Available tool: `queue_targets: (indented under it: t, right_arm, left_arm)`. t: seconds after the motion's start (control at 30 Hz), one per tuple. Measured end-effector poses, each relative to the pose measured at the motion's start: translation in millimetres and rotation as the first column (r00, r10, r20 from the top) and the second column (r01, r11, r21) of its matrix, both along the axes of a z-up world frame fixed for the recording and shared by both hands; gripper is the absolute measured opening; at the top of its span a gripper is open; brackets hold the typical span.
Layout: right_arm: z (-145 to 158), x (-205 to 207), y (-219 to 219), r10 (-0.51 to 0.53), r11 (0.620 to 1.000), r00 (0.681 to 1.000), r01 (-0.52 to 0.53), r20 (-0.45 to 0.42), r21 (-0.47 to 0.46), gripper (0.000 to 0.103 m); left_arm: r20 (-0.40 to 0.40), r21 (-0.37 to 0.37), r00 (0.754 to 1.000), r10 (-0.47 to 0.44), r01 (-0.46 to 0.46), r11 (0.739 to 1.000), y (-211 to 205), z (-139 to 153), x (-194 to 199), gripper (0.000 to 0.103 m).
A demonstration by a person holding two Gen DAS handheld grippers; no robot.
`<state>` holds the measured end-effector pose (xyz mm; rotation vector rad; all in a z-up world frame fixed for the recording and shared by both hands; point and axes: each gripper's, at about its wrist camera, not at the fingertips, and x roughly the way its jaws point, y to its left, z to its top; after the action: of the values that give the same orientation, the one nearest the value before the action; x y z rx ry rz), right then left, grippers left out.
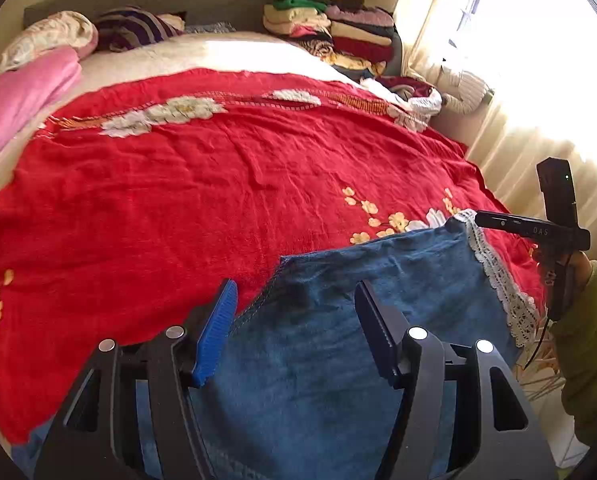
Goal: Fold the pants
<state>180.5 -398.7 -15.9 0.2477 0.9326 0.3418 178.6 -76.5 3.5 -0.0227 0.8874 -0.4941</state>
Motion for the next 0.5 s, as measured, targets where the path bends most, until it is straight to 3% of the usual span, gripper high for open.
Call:
queue_targets:
  t: [0.07, 0.1, 0.27, 0.3, 0.33, 0.4, 0.5]
  right_arm:
    - [-7, 5, 1, 0.015, 1.0, 1.0, -0.015, -0.01, 0.002, 0.044]
    - [-8, 6, 1, 0.021, 1.0, 1.0, -0.021, -0.011, 0.004, 0.044]
    - [-25, 10, 6, 0.044, 0.999, 0.999, -0.044, -0.031, 0.006, 0.044]
    - [-27, 9, 7, 0.052, 0.999, 0.998, -0.052, -0.026, 0.003, 0.041]
    - [-27, 8, 9, 0.06, 0.998, 0.998, -0.059, -0.022, 0.004, 0.032]
    - [-27, 4, 12, 0.089, 0.996, 0.996, -0.089, -0.012, 0.016, 0.019]
    - [-13, -8, 19, 0.111, 0.993, 0.992, -0.107, 0.06, -0.056, 0.013]
  left_arm:
    - [-0.02, -0.014, 1.0, -0.001, 0.0, 1.0, -1, -9, 12, 0.066]
    - [-0.035, -0.019, 0.999, -0.002, 0.002, 1.0, -1, -13, 16, 0.077]
    - [-0.085, -0.019, 0.996, -0.02, 0.018, 1.0, -11, -33, 36, 0.077]
    - [-0.104, -0.026, 0.994, -0.019, 0.017, 1.0, -13, -39, 38, 0.072]
    - [-0.121, -0.036, 0.992, -0.02, 0.015, 0.999, -15, -44, 38, 0.048]
    - [-0.137, -0.056, 0.99, -0.034, 0.026, 0.998, -17, -48, 35, 0.015]
    - [-0.097, -0.03, 0.995, -0.03, 0.028, 0.999, -21, -38, 27, 0.01]
